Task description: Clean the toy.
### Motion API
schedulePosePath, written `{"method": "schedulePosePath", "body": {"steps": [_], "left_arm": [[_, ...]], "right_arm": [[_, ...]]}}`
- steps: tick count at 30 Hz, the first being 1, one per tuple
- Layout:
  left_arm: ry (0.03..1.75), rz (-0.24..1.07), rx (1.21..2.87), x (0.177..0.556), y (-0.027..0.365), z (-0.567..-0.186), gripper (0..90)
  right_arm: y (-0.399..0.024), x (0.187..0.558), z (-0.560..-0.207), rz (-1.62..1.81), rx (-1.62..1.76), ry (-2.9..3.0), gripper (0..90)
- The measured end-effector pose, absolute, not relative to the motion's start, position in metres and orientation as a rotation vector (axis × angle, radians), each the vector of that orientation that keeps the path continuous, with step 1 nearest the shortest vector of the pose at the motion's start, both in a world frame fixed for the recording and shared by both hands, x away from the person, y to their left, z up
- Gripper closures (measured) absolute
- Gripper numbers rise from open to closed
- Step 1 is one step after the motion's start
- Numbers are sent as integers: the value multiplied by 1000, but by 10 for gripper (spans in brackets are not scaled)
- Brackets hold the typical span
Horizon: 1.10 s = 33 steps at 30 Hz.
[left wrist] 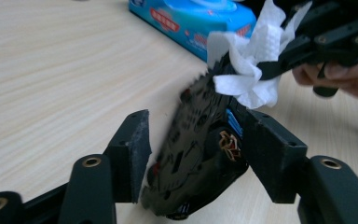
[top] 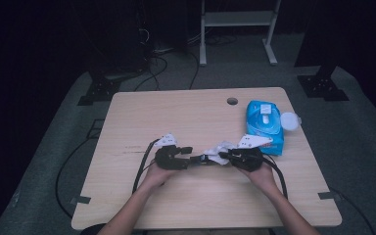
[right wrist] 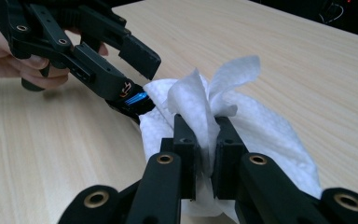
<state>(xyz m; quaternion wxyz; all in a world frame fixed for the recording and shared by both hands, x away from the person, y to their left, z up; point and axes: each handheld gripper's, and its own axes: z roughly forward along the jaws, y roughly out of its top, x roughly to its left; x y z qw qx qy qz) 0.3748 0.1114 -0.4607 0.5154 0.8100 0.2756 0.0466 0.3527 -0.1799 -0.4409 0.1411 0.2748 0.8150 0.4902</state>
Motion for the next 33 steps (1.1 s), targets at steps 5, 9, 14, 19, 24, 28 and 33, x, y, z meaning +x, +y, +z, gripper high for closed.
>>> {"method": "schedulePosePath", "body": {"steps": [5, 9, 14, 19, 24, 28, 33], "left_arm": [[562, 263, 2086, 366, 94, -467, 408], [540, 289, 2101, 366, 90, -468, 392], [536, 311, 2112, 365, 90, -469, 382], [501, 349, 2100, 364, 92, -466, 341], [503, 382, 2089, 369, 93, -467, 225], [514, 394, 2085, 373, 93, -469, 183], [521, 428, 2109, 376, 92, -473, 145]], "right_arm": [[-182, 351, -456, 1324, 826, 2427, 817], [-185, 355, -443, 1432, 846, 2366, 816], [-176, 382, -433, 1438, 894, 2317, 814], [-166, 400, -447, 1331, 953, 2368, 811], [-165, 398, -456, 1313, 967, 2393, 810], [-166, 396, -456, 1308, 948, 2400, 808], [-167, 395, -457, 1308, 943, 2406, 808]]}}
